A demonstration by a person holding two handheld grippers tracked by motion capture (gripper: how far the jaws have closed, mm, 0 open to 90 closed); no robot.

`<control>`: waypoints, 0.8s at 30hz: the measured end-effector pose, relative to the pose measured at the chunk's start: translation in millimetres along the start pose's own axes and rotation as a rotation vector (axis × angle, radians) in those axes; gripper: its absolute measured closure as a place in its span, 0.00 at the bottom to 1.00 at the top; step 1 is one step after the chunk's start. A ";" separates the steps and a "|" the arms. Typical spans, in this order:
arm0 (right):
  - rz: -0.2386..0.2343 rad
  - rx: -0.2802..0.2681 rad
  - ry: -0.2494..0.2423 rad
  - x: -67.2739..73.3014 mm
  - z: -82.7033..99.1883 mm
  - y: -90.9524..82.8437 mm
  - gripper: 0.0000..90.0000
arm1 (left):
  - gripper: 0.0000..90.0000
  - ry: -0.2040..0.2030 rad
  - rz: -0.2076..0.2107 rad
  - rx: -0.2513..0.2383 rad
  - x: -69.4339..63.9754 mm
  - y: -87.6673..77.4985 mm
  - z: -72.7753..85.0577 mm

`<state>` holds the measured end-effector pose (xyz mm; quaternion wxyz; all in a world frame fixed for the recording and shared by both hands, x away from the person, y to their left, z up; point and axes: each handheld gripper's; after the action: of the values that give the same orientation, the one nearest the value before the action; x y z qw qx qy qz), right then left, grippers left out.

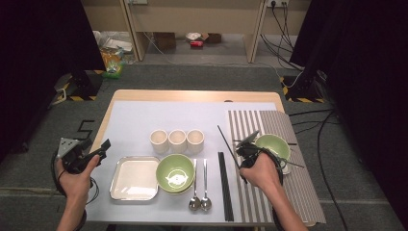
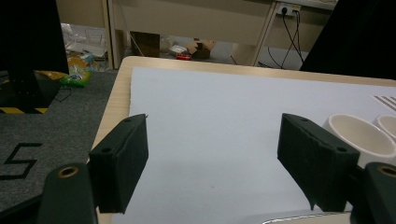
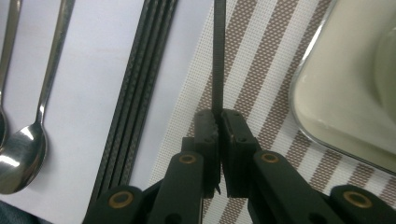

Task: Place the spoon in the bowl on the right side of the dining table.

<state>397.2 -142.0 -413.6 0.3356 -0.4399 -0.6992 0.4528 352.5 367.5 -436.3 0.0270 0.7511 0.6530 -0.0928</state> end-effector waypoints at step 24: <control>-0.007 -0.052 -0.045 -28.0 -9.2 -42.5 0.95 | 0.27 0.001 -0.001 0.003 -1.1 1.0 0.9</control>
<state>402.8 -173.2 -372.8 0.3097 -0.4356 -0.7196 0.4433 353.3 366.1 -437.1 0.0254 0.7511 0.6531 -0.0935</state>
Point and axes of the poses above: each handheld gripper's, and its own axes: y roughly forward along the jaws, z roughly out of its underside, x roughly to its left, and after that the axes turned 14 degrees about -x, right-handed
